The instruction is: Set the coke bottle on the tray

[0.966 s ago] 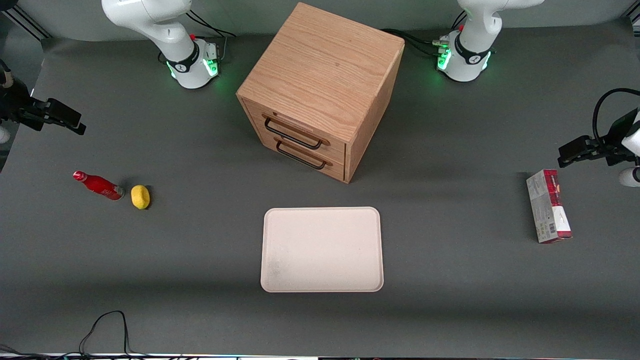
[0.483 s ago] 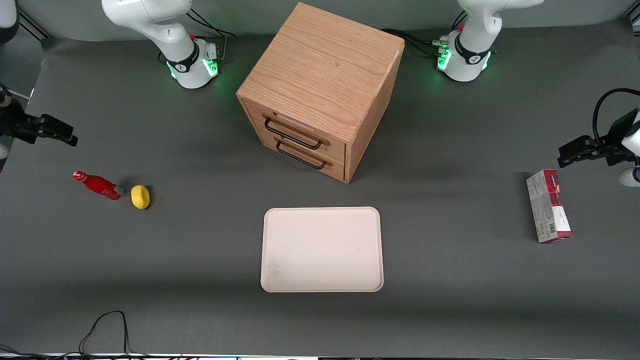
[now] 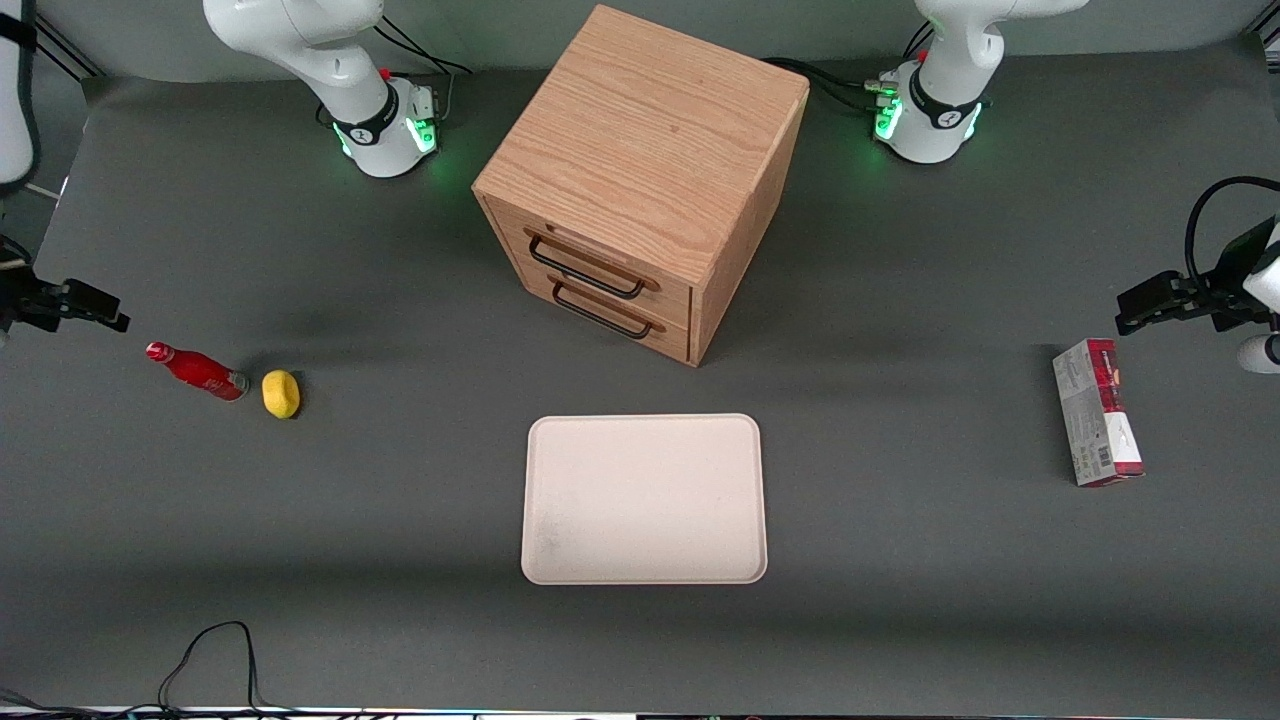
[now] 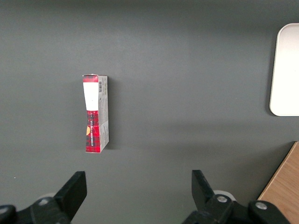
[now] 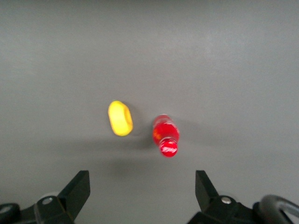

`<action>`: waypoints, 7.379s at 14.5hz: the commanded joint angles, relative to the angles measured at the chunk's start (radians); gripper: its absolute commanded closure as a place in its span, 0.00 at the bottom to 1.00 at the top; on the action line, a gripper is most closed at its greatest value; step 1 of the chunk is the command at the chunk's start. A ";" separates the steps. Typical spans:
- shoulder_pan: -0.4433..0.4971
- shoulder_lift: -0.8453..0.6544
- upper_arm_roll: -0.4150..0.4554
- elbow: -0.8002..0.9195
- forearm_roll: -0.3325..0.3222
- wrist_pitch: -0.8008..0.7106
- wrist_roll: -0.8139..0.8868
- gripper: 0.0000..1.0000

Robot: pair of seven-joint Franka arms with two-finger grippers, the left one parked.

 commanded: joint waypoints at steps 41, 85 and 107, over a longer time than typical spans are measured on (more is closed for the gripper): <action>-0.087 0.294 0.219 0.604 0.153 -0.371 0.296 1.00; -0.031 0.972 1.032 1.083 -0.376 0.024 1.181 0.00; 0.068 -0.121 0.379 0.255 0.032 -0.421 0.518 0.00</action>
